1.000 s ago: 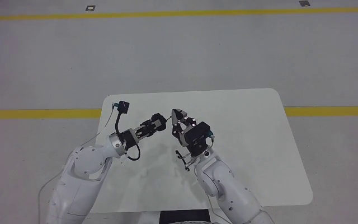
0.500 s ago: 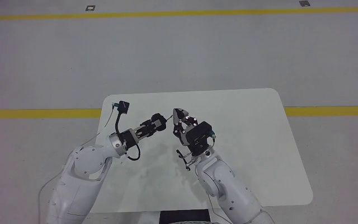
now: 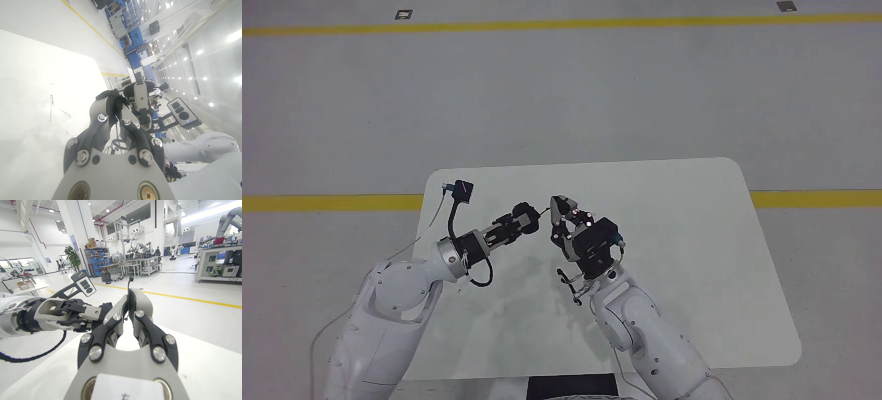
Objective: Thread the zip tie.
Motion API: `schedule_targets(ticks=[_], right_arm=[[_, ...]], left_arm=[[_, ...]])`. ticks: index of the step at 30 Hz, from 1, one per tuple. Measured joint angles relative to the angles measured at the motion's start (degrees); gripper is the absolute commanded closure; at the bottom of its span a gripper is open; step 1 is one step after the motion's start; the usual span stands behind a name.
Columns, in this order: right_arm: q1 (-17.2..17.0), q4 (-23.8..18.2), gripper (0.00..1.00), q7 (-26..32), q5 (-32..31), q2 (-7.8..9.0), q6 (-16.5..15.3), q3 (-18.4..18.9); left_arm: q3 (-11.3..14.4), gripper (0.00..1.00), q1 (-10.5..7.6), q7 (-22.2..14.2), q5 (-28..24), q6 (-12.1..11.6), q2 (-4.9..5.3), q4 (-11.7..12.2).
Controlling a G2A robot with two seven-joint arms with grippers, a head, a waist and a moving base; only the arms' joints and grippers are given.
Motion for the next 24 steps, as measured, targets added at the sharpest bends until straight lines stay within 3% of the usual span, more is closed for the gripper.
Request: schedule_targets(ticks=[24], right_arm=[[0.5,0.3,1.0,-0.2,0.3,-0.16,0.8,-0.1]], left_arm=[[1.2,1.0,-0.48,1.5,-0.4,0.0,0.53,0.1]])
